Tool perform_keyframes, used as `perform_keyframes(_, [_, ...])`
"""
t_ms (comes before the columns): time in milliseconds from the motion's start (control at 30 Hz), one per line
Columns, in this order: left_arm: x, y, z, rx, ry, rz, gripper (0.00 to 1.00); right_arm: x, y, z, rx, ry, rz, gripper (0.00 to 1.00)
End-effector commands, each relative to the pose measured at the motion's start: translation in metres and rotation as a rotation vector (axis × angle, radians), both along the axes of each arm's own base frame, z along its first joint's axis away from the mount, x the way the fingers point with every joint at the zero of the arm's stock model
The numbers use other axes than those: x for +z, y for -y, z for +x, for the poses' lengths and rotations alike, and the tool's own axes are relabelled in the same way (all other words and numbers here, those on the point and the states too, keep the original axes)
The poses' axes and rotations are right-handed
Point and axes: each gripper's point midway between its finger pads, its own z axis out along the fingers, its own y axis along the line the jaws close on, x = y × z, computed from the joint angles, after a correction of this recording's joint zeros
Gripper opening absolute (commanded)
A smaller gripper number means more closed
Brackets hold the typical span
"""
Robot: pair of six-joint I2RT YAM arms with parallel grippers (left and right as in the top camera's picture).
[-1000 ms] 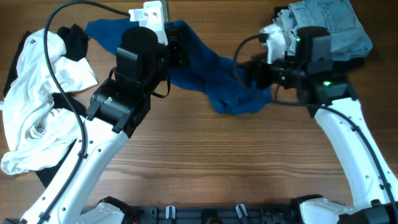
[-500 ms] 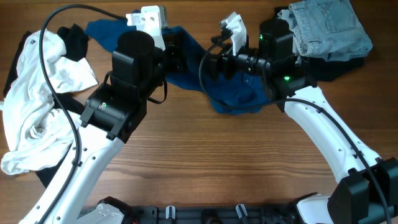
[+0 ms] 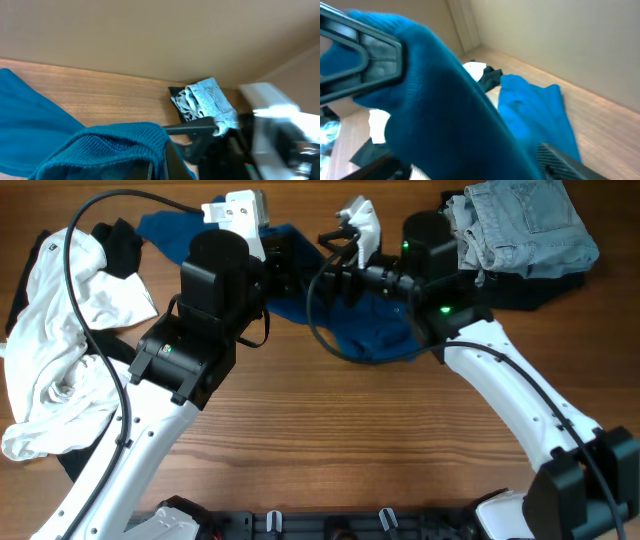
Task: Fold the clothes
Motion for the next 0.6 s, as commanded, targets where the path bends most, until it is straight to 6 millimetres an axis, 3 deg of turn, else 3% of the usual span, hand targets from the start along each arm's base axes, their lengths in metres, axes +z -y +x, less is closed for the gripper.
perform_keyframes(0, [0.017,0.004,-0.007,-0.027,0.024,-0.044,0.04,-0.008,-0.008,0.003,0.017,-0.053,0.03,0.63])
perform_keyframes(133, [0.016,0.004,-0.008,-0.026,0.022,-0.042,0.04,0.004,-0.008,0.007,0.003,-0.041,0.078,0.13])
perform_keyframes(167, [0.016,0.004,-0.008,-0.026,0.022,-0.042,0.04,0.007,-0.005,0.01,-0.008,-0.05,0.092,0.05])
perform_keyframes(367, [0.016,0.003,-0.007,-0.025,0.022,-0.04,0.07,0.023,0.035,0.022,-0.088,-0.098,0.134,0.04])
perform_keyframes(467, [0.015,0.001,-0.007,-0.017,0.022,-0.029,0.29,0.027,0.069,0.021,-0.149,-0.123,0.104,0.04])
perform_keyframes(567, [0.012,-0.003,-0.006,-0.005,0.028,0.013,0.41,0.026,0.1,0.014,-0.208,-0.141,0.049,0.04])
